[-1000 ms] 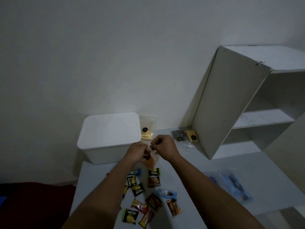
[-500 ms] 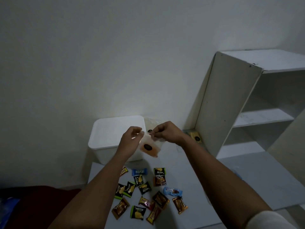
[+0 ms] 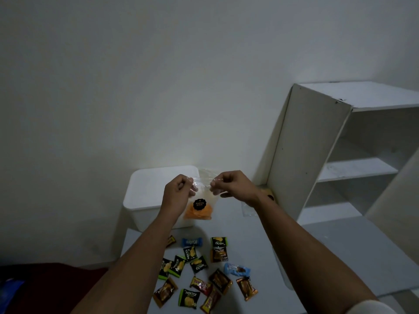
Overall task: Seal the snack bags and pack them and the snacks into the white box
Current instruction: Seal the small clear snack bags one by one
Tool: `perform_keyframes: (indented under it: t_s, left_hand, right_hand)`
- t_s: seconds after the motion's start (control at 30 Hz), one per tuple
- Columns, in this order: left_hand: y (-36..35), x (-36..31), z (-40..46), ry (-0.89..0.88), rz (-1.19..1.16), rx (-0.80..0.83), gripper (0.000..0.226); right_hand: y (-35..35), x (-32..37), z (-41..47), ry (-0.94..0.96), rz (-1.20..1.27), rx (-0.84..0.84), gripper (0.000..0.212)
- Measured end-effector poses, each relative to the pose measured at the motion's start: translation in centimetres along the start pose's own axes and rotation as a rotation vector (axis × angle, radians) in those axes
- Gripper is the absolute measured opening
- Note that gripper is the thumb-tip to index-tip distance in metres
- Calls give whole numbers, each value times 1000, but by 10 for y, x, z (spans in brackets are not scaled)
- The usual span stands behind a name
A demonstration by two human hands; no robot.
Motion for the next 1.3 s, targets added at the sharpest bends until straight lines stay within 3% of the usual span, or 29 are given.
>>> perform_keyframes:
  t_s: [0.53,0.83,1.0,1.3]
  left_hand:
    - [1,-2,-5,79,-123,48,16]
    - [-6,-4,-6,78,-120,82,16]
    - [-10,-4,-5,97,-107,93,13]
    - [-18,-7,-4,49,-53,126,13]
  right_hand:
    - [-14,-2,-8,-11,309,-67,8]
    - [-17,-7,-12,-21,322,-85,20]
    - [-17,-14,-14,-4,359,-105,8]
    - [-16,-18,-12,-7,330,-120,14]
Point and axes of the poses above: each hand's wrist, its own z-axis towards the middle knuckle, its own y-axis out of the back of the hand, x = y × z, the point moved 1 cm from there along z, towards the middle knuckle, and after that the axes turned 1 degree about -y, right-handed, at the moved point
